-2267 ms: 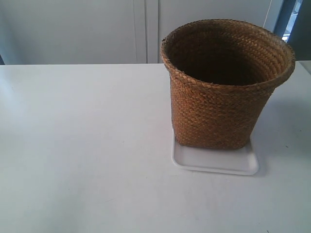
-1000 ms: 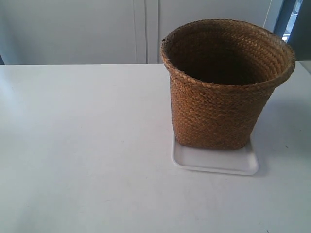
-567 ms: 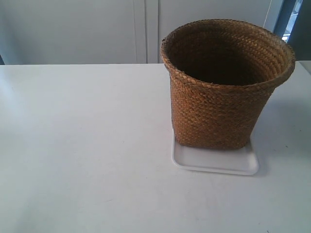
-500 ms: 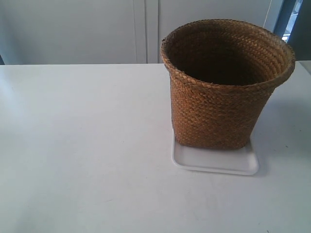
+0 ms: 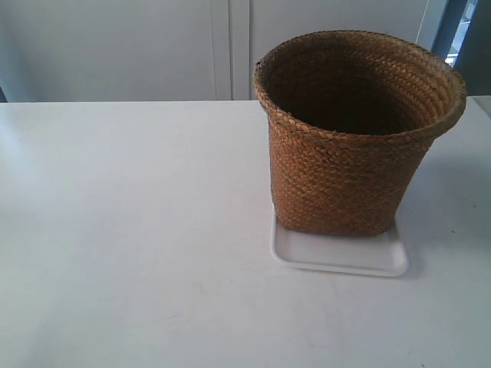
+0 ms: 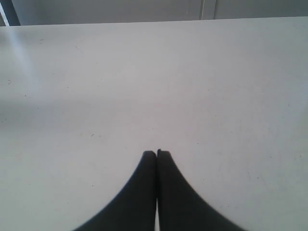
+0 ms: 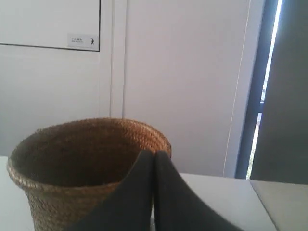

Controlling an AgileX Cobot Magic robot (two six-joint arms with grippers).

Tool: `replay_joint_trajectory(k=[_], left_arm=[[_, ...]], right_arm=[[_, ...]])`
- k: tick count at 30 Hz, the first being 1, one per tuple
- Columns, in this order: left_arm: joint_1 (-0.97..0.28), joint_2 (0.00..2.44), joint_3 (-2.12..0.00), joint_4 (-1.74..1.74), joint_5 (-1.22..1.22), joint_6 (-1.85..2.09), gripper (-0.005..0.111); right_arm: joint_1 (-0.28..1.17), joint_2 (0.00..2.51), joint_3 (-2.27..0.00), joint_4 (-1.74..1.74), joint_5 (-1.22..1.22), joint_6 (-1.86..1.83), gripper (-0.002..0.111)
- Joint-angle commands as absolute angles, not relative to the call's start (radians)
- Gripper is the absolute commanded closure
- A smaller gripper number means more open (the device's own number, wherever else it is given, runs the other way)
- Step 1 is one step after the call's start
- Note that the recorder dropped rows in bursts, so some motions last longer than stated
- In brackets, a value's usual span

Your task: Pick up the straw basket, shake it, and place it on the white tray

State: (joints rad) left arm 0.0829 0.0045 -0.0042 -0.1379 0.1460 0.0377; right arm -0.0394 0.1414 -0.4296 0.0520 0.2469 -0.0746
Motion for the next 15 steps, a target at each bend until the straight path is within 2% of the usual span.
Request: replay_joint_trajectory(k=[1, 4, 15], left_arm=[[0.087, 0.0, 0.0, -0.148, 0.148, 0.03, 0.107], [0.087, 0.0, 0.0, -0.148, 0.148, 0.03, 0.107], [0.087, 0.0, 0.0, -0.148, 0.148, 0.03, 0.107]], right_arm=[[-0.041, 0.077, -0.235, 0.033, 0.077, -0.078, 0.108], [-0.041, 0.041, -0.145, 0.033, -0.023, -0.078, 0.108], [-0.041, 0.009, 0.0, 0.045, 0.009, -0.04, 0.108]])
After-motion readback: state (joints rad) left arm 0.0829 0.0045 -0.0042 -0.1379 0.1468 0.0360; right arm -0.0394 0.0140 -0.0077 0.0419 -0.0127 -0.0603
